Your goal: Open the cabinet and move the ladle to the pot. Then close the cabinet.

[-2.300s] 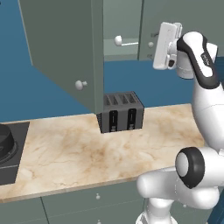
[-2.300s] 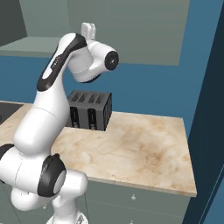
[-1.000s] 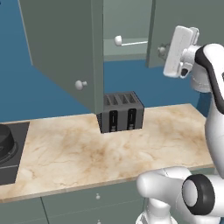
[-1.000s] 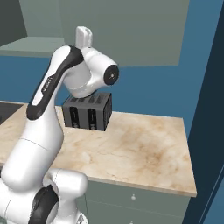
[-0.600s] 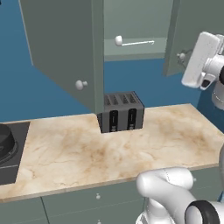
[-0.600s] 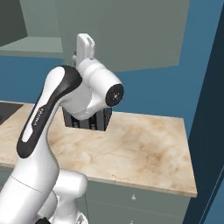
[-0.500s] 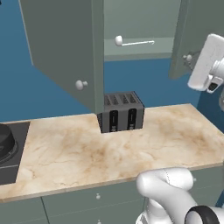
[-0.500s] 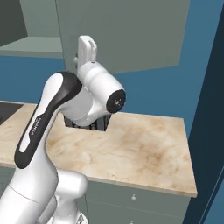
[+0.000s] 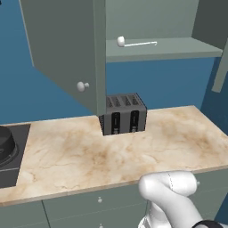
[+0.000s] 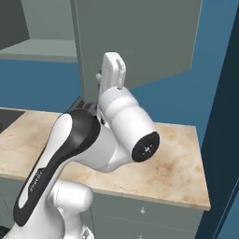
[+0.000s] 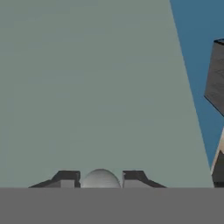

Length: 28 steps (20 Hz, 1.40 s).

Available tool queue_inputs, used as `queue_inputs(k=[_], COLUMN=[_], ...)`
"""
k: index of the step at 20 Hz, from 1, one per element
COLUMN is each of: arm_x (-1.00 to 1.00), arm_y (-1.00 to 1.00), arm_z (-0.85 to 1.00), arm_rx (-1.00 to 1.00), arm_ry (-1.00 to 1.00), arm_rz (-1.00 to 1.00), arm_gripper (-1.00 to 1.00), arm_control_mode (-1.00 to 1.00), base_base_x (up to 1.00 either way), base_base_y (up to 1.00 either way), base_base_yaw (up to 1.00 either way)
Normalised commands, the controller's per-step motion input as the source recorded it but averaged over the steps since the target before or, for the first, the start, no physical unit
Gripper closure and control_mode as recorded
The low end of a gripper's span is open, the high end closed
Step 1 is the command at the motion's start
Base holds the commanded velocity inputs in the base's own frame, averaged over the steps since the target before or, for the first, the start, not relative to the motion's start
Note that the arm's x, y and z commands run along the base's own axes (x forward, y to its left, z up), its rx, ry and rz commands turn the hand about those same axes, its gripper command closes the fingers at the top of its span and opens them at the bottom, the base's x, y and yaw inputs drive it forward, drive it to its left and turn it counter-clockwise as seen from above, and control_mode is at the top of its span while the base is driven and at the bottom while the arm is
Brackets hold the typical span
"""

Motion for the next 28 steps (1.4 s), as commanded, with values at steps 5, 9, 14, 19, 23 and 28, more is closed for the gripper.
queue_inputs(k=[5, 9, 14, 19, 23, 28], arm_x=[-0.88, -1.0, -0.84, 0.11, 0.64, 0.51], arm_y=[0.04, 0.38, 0.97, 1.0, 0.98, 0.76], arm_z=[0.0, 0.12, 0.11, 0.0, 0.0, 0.0], arm_rx=[0.0, -0.05, -0.21, -0.29, -0.31, -0.26], arm_ry=[0.01, -0.15, -0.17, -0.05, -0.01, -0.04], arm_rz=[-0.02, -0.03, -0.08, -0.09, -0.15, -0.21], arm_gripper=[-1.0, -1.0, -1.0, -1.0, -1.0, -1.0], arm_control_mode=[-1.0, -1.0, -1.0, -1.0, -1.0, -1.0], base_base_x=[0.0, 0.0, 0.0, 0.0, 0.0, 0.0], base_base_y=[0.0, 0.0, 0.0, 0.0, 0.0, 0.0], base_base_yaw=[0.0, 0.0, 0.0, 0.0, 0.0, 0.0])
